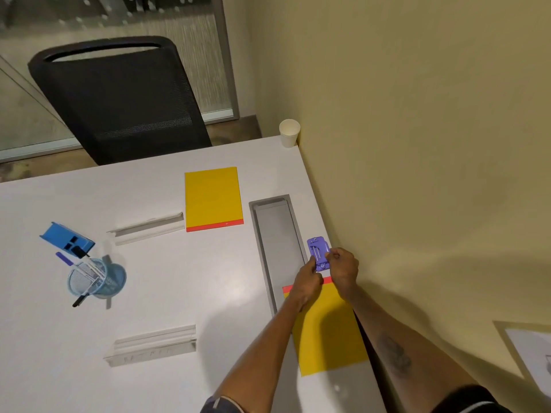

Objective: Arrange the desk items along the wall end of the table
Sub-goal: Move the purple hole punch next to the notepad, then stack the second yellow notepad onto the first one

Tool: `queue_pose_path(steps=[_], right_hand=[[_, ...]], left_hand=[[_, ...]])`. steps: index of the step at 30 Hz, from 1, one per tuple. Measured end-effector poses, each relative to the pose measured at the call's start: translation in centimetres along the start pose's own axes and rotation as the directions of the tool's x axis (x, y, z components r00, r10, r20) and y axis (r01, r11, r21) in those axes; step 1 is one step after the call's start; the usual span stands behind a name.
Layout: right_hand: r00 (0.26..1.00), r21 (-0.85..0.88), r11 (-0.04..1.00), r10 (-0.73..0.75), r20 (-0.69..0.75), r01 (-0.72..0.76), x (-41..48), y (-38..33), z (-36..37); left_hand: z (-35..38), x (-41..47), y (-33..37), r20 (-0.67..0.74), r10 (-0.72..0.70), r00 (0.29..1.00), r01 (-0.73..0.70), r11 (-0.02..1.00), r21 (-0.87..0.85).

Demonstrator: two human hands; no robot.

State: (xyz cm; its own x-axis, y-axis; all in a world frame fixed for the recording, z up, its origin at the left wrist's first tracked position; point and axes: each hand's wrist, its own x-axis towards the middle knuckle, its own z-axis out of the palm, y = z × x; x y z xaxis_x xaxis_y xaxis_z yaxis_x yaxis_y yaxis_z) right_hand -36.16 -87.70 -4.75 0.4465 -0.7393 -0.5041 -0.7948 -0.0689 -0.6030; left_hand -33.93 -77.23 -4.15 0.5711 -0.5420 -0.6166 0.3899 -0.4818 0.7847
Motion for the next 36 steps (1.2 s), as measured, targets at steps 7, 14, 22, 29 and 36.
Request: queue_pose_path(steps=[7, 14, 22, 29, 36], right_hand=[[1.000, -0.008, 1.000, 0.003, -0.004, -0.003, 0.4, 0.4, 0.2], [1.000, 0.007, 1.000, 0.003, -0.011, -0.003, 0.4, 0.2, 0.3], [0.996, -0.089, 0.995, -0.040, -0.078, 0.033, -0.3, -1.1, 0.5], [0.958, -0.087, 0.960, -0.274, -0.084, 0.266, -1.8, -4.8, 3.9], [0.937, -0.015, 0.948, -0.310, 0.159, 0.317, -3.0, -8.4, 9.3]], left_hand=[[0.3, 0.1, 0.0, 0.001, -0.031, 1.000, 0.031, 0.999, -0.025], [0.2, 0.1, 0.0, 0.000, -0.023, 1.000, 0.023, 0.999, -0.037], [-1.6, -0.4, 0.0, -0.028, -0.031, 0.999, 0.031, 1.000, 0.002], [-7.6, -1.4, -0.6, -0.219, -0.039, 0.975, 0.034, 0.999, -0.026], [-15.6, -2.0, -1.4, -0.427, -0.116, 0.897, 0.065, 0.989, -0.134]])
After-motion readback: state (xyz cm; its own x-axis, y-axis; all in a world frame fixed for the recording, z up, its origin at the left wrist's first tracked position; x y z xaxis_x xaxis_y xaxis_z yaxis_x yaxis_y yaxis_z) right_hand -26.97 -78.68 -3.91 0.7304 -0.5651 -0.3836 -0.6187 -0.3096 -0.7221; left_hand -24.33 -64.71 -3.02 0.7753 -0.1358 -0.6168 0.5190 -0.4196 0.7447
